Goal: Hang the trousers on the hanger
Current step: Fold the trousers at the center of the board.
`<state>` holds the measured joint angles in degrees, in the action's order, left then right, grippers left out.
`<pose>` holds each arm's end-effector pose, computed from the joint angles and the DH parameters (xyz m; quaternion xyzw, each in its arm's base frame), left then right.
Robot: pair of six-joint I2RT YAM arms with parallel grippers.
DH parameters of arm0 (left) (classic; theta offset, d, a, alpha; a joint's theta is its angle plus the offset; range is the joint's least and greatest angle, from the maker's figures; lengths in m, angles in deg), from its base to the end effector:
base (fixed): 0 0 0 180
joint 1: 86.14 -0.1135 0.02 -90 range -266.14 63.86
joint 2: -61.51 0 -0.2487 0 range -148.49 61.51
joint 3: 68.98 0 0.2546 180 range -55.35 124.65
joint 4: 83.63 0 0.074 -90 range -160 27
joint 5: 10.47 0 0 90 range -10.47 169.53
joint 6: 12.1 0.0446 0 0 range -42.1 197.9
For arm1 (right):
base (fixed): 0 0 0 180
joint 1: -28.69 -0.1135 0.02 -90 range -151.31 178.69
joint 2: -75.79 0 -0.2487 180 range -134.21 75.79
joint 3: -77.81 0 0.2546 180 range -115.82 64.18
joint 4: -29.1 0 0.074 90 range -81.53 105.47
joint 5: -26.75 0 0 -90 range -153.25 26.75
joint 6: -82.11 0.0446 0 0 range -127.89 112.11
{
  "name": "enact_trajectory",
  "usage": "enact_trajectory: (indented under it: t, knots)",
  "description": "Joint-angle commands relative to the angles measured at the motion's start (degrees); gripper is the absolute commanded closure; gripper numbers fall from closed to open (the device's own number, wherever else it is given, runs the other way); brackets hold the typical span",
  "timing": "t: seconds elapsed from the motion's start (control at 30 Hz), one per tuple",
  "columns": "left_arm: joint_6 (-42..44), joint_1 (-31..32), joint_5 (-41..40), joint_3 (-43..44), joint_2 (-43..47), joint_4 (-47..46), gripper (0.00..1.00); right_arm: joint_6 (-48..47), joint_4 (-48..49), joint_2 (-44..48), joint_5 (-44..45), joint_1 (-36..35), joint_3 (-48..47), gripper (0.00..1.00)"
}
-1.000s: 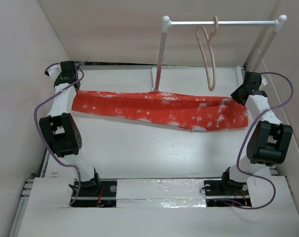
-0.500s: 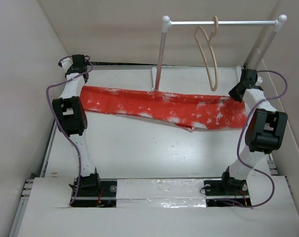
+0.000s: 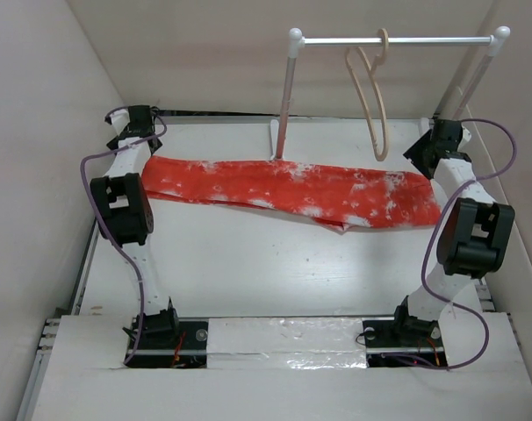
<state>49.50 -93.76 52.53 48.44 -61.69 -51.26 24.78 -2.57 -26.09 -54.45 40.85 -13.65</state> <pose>0.4918 0.0862 0.2257 -0.3674 0.8001 0.1298 0.4560 0.3986 -0.0929 0.2317 0.3762 0.8305 0.0031 0.4108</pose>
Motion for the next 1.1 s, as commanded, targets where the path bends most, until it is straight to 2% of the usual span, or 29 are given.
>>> enact_trajectory:
  t: [0.0,0.07,0.13,0.23,0.33,0.4,0.43,0.47,0.5,0.53,0.57,0.63,0.67,0.77,0.8,0.87,1.07]
  knots:
    - [-1.73,-0.21,1.51,-6.82,10.06,-2.65,0.27,-0.85,4.86,6.77,-2.99,-1.96,0.38,0.37]
    - [-3.93,-0.21,4.93,-14.73,15.07,-3.44,0.30,-0.76,6.26,8.98,-2.91,-3.72,2.14,0.23]
    - [-6.13,-0.21,7.83,-22.70,20.16,-5.73,0.32,-0.59,7.05,12.31,-2.12,-6.00,5.21,0.15]
    - [-7.89,-0.21,11.17,-30.37,25.18,-7.40,0.32,-0.50,9.24,17.40,-2.29,-7.24,11.27,0.14]
    - [-9.21,-0.21,14.33,-34.16,26.69,-8.20,0.31,-0.76,11.53,23.81,-1.60,-8.38,18.89,0.17]
    - [-10.35,-0.21,15.83,-35.14,25.91,-6.97,0.31,-1.20,13.81,26.90,-1.85,-8.38,26.09,0.29]
    - [-10.62,-0.21,16.45,-35.58,25.55,-6.88,0.31,-1.29,14.69,28.39,-2.20,-8.38,28.66,0.43]
    - [-11.14,-0.21,17.15,-36.11,25.29,-6.96,0.31,-1.55,15.66,31.19,-2.81,-8.38,31.30,0.77]
    - [-11.50,-0.21,17.68,-36.72,24.94,-7.49,0.31,-1.90,16.63,32.44,-3.60,-7.51,33.94,0.91]
    - [-11.85,-0.21,18.30,-37.86,24.50,-7.84,0.31,-1.99,17.33,33.58,-5.18,-7.51,36.49,1.00]
    - [-12.46,-0.21,18.65,-38.48,24.41,-8.28,0.31,-1.90,18.73,35.68,-5.63,-6.11,41.21,1.00]
    - [-13.17,-0.21,19.70,-40.15,23.88,-9.95,0.31,-1.03,21.19,37.89,-7.55,-4.70,45.81,1.00]
    - [-13.52,-0.21,19.97,-40.33,23.62,-10.39,0.31,-0.59,21.82,38.95,-8.09,-3.21,49.83,0.81]
    - [-14.14,-0.21,20.32,-41.03,22.21,-11.10,0.30,0.20,23.40,42.38,-8.36,-1.80,54.17,0.51]
    - [-14.14,-0.21,20.24,-41.12,21.78,-11.18,0.30,0.55,23.23,43.34,-8.36,-1.27,55.66,0.46]
    - [-14.40,-0.21,20.24,-41.65,21.07,-11.36,0.30,0.99,23.58,43.70,-8.36,-0.39,56.64,0.38]
    - [-15.54,-0.21,21.20,-42.18,19.66,-12.68,0.30,2.23,27.53,36.35,-16.08,4.62,56.47,0.38]
